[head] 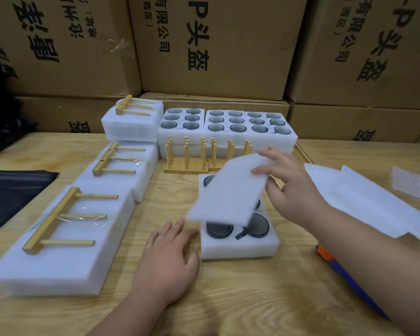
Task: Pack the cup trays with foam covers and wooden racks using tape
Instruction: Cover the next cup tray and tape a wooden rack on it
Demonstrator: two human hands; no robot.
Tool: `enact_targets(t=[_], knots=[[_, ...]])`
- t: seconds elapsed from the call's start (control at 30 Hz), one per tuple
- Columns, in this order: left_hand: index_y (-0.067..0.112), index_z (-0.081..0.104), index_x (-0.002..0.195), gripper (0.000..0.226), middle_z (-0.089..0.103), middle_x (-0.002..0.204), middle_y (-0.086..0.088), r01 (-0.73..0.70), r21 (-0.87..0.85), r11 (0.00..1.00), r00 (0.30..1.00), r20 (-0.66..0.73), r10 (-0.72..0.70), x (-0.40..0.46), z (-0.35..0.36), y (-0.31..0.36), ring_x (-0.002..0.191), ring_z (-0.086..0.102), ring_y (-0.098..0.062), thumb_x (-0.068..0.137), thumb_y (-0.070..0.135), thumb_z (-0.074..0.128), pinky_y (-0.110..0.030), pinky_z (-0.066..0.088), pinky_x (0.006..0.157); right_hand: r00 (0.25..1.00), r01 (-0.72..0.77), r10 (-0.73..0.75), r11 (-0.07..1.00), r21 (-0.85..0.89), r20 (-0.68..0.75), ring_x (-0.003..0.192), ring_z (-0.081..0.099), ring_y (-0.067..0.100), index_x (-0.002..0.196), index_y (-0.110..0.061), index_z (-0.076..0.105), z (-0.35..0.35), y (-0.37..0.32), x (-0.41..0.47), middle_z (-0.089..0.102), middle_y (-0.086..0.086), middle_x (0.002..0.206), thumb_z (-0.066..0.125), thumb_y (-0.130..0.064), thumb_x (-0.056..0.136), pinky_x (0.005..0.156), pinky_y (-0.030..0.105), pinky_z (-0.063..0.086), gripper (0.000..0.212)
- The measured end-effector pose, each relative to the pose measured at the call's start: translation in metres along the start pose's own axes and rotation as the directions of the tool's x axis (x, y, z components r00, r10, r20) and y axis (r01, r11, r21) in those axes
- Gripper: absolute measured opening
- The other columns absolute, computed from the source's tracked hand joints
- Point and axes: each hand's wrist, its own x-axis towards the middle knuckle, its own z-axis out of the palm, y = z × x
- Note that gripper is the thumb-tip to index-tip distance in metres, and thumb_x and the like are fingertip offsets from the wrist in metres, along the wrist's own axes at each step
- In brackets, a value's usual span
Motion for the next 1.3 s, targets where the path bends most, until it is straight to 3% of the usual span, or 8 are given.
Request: enact_targets(t=[0.17,0.27,0.43,0.6,0.73,0.83,1.07,1.3], knots=[[0.046,0.039,0.145,0.052,0.023,0.163,0.021,-0.008,-0.024,1.000,1.000,-0.001,0.008,0.001,0.000,-0.001,0.154,0.006,-0.004,0.093,0.051,0.035,-0.035,0.002,0.126,0.908,-0.416,0.405,0.854,0.311,0.104,0.130,0.034,-0.021,0.085,-0.046,0.076,0.021,0.003,-0.017,0.035,-0.020,0.154,0.058,-0.002,0.096,0.100,0.004,0.033,0.049],[0.045,0.040,0.145,0.051,0.024,0.163,0.021,-0.006,-0.029,1.000,1.000,-0.001,0.006,0.002,-0.001,-0.002,0.154,0.007,-0.006,0.094,0.050,0.037,-0.035,0.002,0.125,0.828,-0.524,0.551,0.699,0.487,0.102,0.140,0.039,0.000,0.081,-0.037,0.080,0.036,0.010,-0.028,0.036,-0.018,0.156,0.059,0.000,0.096,0.113,0.025,0.038,0.046],[0.046,0.041,0.145,0.056,0.024,0.163,0.021,-0.007,-0.058,0.998,1.000,-0.009,0.007,0.003,-0.001,-0.002,0.154,0.008,-0.005,0.089,0.051,0.035,-0.032,0.000,0.125,0.701,-0.591,0.691,0.425,0.685,0.176,0.132,0.046,0.004,0.083,-0.025,0.083,0.048,0.014,-0.040,0.038,-0.021,0.155,0.050,0.010,0.091,0.088,0.015,0.046,0.049],[0.039,0.070,0.115,0.032,0.050,0.148,0.019,0.083,-0.401,0.912,0.996,-0.005,-0.092,0.008,-0.007,-0.005,0.147,0.030,-0.005,0.091,0.034,0.050,-0.030,0.015,0.123,0.586,-0.412,0.799,0.151,0.899,0.135,0.122,0.061,0.017,0.140,-0.036,0.051,0.059,0.021,-0.057,0.054,-0.003,0.140,0.039,-0.004,0.089,0.095,0.033,0.052,0.061],[0.029,0.069,0.109,0.029,0.073,0.115,0.007,0.168,-0.956,0.240,0.925,0.069,-0.374,0.024,-0.022,0.009,0.119,0.063,-0.013,0.095,0.019,0.045,-0.030,0.045,0.103,0.516,-0.433,0.851,0.158,0.887,0.100,0.094,0.071,0.018,0.112,-0.027,0.058,0.061,0.024,-0.054,0.069,0.005,0.109,0.051,-0.023,0.094,0.079,0.033,0.054,0.019],[0.018,0.060,0.131,0.037,0.066,0.128,-0.009,0.137,-0.938,-0.319,0.920,0.239,-0.309,0.039,-0.019,0.024,0.122,0.061,-0.021,0.104,0.024,0.034,-0.038,0.039,0.113,0.584,-0.483,0.808,0.273,0.832,0.074,0.087,0.071,0.016,0.100,-0.018,0.065,0.063,0.024,-0.059,0.074,0.005,0.098,0.041,-0.025,0.104,0.074,0.029,0.052,0.025],[0.009,0.069,0.109,0.038,0.077,0.103,-0.005,0.052,-0.995,-0.090,0.947,0.077,-0.311,0.037,-0.005,0.032,0.094,0.073,-0.012,0.105,0.016,0.032,-0.020,0.056,0.073,0.661,-0.510,0.738,0.310,0.802,0.135,0.095,0.073,0.010,0.097,-0.021,0.080,0.061,0.023,-0.061,0.079,-0.001,0.102,0.043,-0.017,0.103,0.069,0.016,0.056,0.038],[0.002,0.069,0.103,0.039,0.077,0.103,-0.010,0.012,-1.000,0.010,0.960,0.009,-0.280,0.033,-0.002,0.033,0.098,0.072,-0.017,0.107,0.012,0.032,-0.025,0.055,0.080,0.669,-0.518,0.735,0.352,0.780,0.112,0.089,0.071,0.008,0.083,-0.035,0.074,0.063,0.023,-0.062,0.077,-0.006,0.094,0.048,-0.037,0.087,0.072,0.024,0.053,0.027]])
